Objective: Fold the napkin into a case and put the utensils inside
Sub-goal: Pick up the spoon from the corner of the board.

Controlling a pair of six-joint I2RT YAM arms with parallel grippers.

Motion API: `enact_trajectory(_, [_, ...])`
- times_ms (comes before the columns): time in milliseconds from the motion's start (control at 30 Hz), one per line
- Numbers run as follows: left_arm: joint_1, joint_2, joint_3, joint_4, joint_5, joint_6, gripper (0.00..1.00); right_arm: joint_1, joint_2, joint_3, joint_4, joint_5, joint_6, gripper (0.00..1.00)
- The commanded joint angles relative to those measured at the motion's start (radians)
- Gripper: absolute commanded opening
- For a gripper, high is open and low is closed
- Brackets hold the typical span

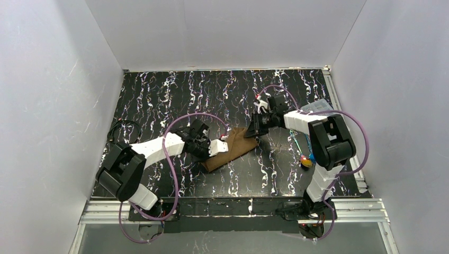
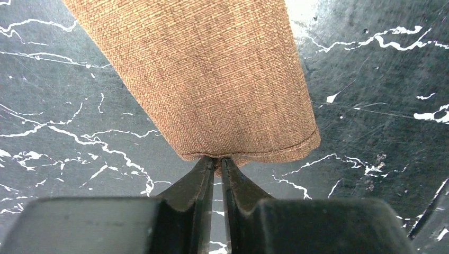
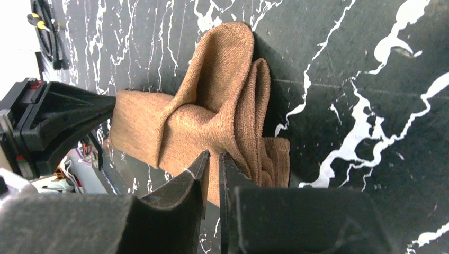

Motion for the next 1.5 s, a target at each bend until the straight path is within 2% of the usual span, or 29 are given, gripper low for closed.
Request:
enact_trajectory(0, [-0.008,0.029,-0.055,-0.031,-0.079,0.082,0.08,0.013,0.012,0.087,-0.007,0.049,-0.01,0.23])
enact_trajectory(67, [-0.009,0.021,-0.051,-0.038,-0.083,0.082,0.08,0.011,-0.001,0.125,-0.067,0.08,-0.033,0.27])
enact_trajectory(100, [-0.009,0.016,-0.044,-0.048,-0.083,0.079,0.1,0.01,-0.009,0.155,-0.108,0.102,-0.049,0.33])
enact_trajectory(133, [-0.008,0.011,-0.032,-0.064,-0.079,0.07,0.14,0.009,-0.021,0.188,-0.157,0.134,-0.064,0.45])
enact_trajectory(167, [-0.006,0.0,-0.008,-0.096,-0.072,0.059,0.2,0.007,-0.034,0.218,-0.202,0.17,-0.078,0.79])
enact_trajectory(200, [-0.003,-0.01,0.016,-0.125,-0.063,0.044,0.28,0.006,-0.049,0.247,-0.239,0.214,-0.089,0.96])
enact_trajectory(233, [0.004,-0.021,0.047,-0.154,-0.044,0.023,0.34,0.001,-0.062,0.273,-0.28,0.267,-0.097,0.98])
enact_trajectory(333, [0.049,-0.033,0.166,-0.288,0.048,-0.025,0.5,-0.058,-0.102,0.311,-0.349,0.382,-0.062,0.99])
enact_trajectory(467, [0.129,-0.028,0.313,-0.474,0.164,-0.02,0.53,-0.159,-0.171,0.305,-0.426,0.515,-0.031,0.99])
enact_trajectory(600, [0.215,-0.046,0.412,-0.571,0.214,0.014,0.55,-0.271,-0.235,0.255,-0.493,0.587,0.02,0.99])
enact_trajectory(667, [0.241,-0.052,0.462,-0.595,0.229,0.005,0.55,-0.383,-0.262,0.203,-0.487,0.552,0.043,0.99])
enact_trajectory(767, [0.262,-0.057,0.524,-0.608,0.25,-0.027,0.56,-0.539,-0.255,0.113,-0.433,0.304,0.081,0.99])
enact_trajectory(833, [0.269,-0.052,0.556,-0.606,0.255,-0.062,0.56,-0.584,-0.244,0.086,-0.427,0.23,0.098,0.99])
enact_trajectory(933, [0.285,-0.03,0.606,-0.613,0.268,-0.105,0.57,-0.581,-0.267,0.124,-0.527,0.461,0.061,0.99])
enact_trajectory(1000, [0.3,-0.008,0.637,-0.612,0.28,-0.128,0.57,-0.58,-0.328,0.108,-0.522,0.594,0.063,0.99])
enact_trajectory(1167, [0.359,0.04,0.688,-0.61,0.319,-0.161,0.57,-0.544,-0.426,0.065,-0.508,0.727,0.088,0.99])
enact_trajectory(1300, [0.406,0.057,0.734,-0.609,0.334,-0.171,0.59,-0.384,-0.518,0.1,-0.465,0.996,0.015,0.98])
enact_trajectory(1333, [0.417,0.064,0.751,-0.608,0.336,-0.175,0.6,-0.366,-0.534,0.093,-0.432,0.995,0.003,0.99])
enact_trajectory(1467, [0.459,0.097,0.81,-0.611,0.345,-0.208,0.67,-0.388,-0.536,0.013,-0.281,0.629,0.137,0.99])
